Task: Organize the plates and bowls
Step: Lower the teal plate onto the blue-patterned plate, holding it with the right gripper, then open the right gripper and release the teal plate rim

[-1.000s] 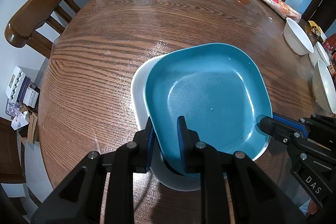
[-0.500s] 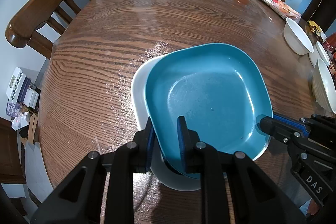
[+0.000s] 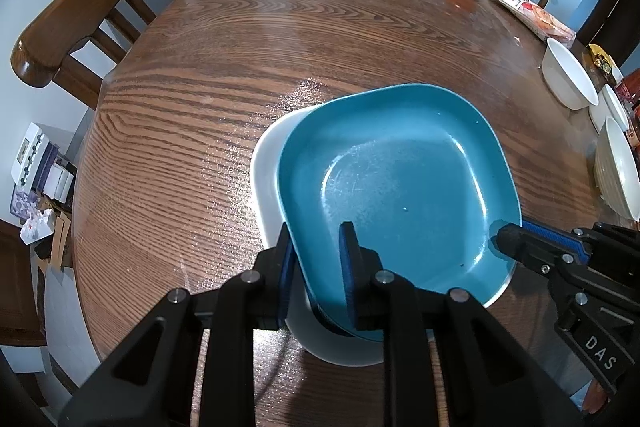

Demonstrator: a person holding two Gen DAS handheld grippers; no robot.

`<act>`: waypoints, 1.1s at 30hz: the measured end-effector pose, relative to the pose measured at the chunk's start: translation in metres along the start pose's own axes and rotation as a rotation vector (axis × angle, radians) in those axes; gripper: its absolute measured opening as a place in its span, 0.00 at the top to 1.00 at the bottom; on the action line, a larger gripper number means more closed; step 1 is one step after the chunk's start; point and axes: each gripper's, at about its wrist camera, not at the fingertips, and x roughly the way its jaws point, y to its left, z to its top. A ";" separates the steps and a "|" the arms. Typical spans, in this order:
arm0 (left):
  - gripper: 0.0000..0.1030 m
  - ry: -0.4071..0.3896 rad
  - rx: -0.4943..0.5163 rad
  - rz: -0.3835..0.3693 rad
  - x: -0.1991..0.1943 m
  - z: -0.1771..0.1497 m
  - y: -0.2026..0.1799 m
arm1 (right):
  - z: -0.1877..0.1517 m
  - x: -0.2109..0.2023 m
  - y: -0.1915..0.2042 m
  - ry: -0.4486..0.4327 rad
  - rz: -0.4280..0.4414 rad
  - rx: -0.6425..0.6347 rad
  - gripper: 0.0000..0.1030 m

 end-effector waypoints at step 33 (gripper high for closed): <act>0.32 -0.065 -0.013 0.032 -0.017 0.001 -0.001 | -0.002 -0.015 -0.001 -0.038 0.007 0.027 0.94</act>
